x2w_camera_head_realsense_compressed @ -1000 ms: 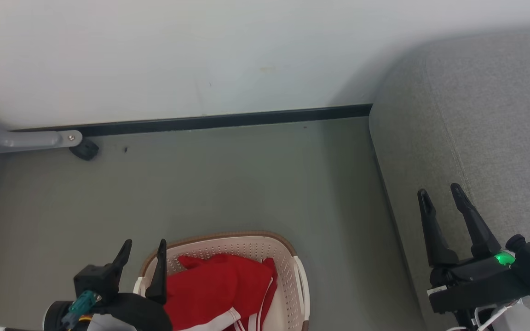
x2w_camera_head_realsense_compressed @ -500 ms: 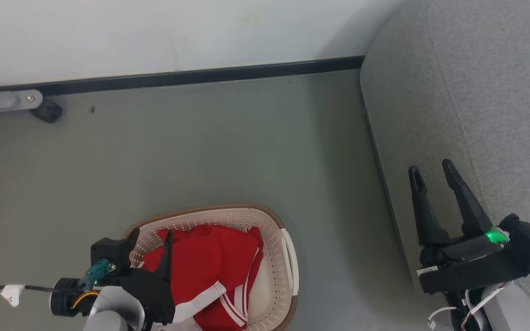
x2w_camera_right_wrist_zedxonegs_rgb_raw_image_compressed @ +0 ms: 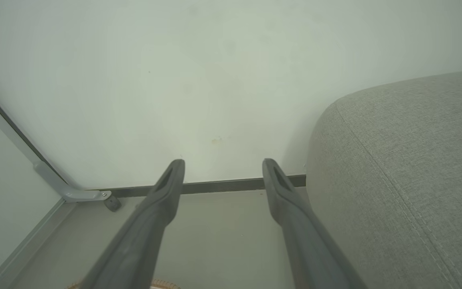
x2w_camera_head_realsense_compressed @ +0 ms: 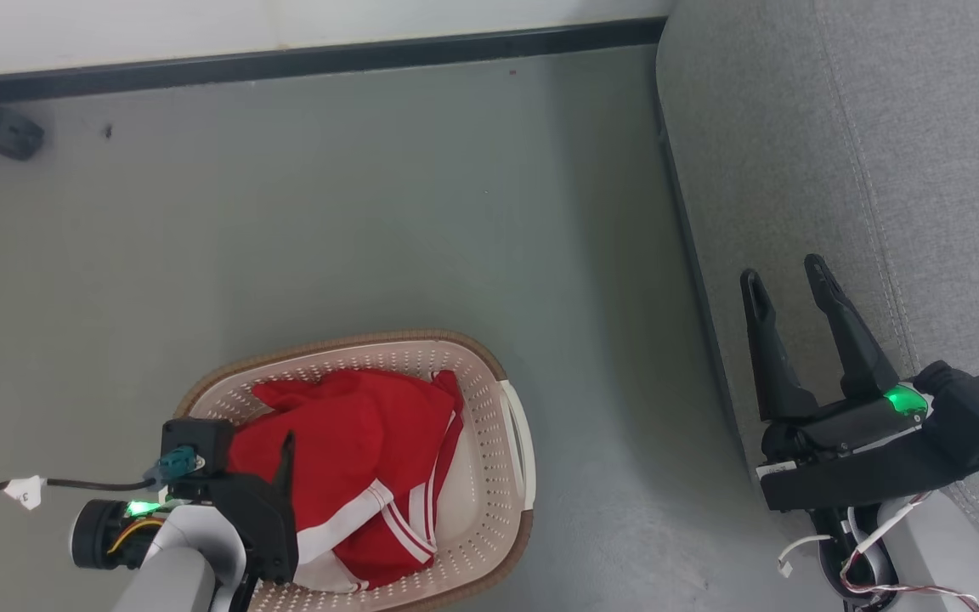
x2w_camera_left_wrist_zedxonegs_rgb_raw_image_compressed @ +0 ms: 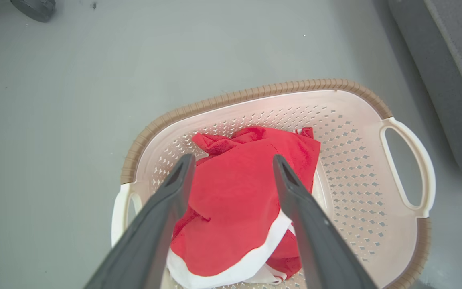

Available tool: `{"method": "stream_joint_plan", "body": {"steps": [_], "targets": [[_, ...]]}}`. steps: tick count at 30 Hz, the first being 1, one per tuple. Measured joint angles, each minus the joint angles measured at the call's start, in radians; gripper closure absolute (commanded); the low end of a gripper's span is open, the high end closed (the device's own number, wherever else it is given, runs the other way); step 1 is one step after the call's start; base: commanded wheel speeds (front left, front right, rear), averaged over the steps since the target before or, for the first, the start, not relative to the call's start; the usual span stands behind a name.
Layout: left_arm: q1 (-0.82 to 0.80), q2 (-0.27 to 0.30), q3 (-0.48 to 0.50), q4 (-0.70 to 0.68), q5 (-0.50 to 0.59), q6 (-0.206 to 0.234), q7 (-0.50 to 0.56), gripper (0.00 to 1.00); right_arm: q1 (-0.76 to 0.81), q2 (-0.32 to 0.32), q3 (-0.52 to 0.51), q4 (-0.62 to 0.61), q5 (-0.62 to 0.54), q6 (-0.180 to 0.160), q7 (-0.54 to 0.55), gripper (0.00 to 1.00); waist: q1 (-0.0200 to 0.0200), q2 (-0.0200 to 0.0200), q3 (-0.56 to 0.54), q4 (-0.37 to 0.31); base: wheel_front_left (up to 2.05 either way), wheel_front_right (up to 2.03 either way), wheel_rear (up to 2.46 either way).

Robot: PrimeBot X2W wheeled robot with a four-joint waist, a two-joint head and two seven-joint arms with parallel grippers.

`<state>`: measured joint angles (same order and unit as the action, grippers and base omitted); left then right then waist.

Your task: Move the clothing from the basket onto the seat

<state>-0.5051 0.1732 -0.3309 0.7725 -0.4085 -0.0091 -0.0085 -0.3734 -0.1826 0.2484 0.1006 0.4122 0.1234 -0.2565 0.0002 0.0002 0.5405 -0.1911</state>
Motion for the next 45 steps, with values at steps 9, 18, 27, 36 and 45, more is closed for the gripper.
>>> {"method": "stream_joint_plan", "body": {"steps": [9,18,27,36,45], "targets": [[-0.059,0.013,0.002,0.102,0.004,-0.001,0.035,0.0,-0.039,0.012,0.026,-0.003,-0.009,0.0,0.0,0.0,-0.0001,0.0,0.063,-0.024,0.0,0.0,0.0],[-0.103,0.023,0.006,0.194,0.004,-0.001,0.076,0.0,-0.064,0.03,0.036,-0.005,-0.016,0.0,0.0,0.0,-0.0001,-0.0001,0.122,-0.05,0.0,0.0,0.0],[-0.146,0.02,-0.011,0.233,0.007,-0.027,0.092,0.0,-0.081,0.04,0.041,-0.005,-0.016,0.0,0.0,0.0,-0.0002,-0.0001,0.164,-0.062,0.0,0.0,0.0],[-0.205,0.034,-0.083,0.287,0.096,-0.027,0.123,0.0,-0.115,0.062,0.079,-0.006,-0.017,0.0,0.0,0.0,-0.0001,-0.0001,0.212,-0.082,0.0,0.0,0.0],[-0.229,0.011,-0.118,0.332,0.122,-0.025,0.143,1.0,-0.127,0.069,0.077,0.014,-0.017,0.0,0.0,0.0,-0.0001,-0.0001,0.238,-0.113,0.0,0.0,0.0]]}}
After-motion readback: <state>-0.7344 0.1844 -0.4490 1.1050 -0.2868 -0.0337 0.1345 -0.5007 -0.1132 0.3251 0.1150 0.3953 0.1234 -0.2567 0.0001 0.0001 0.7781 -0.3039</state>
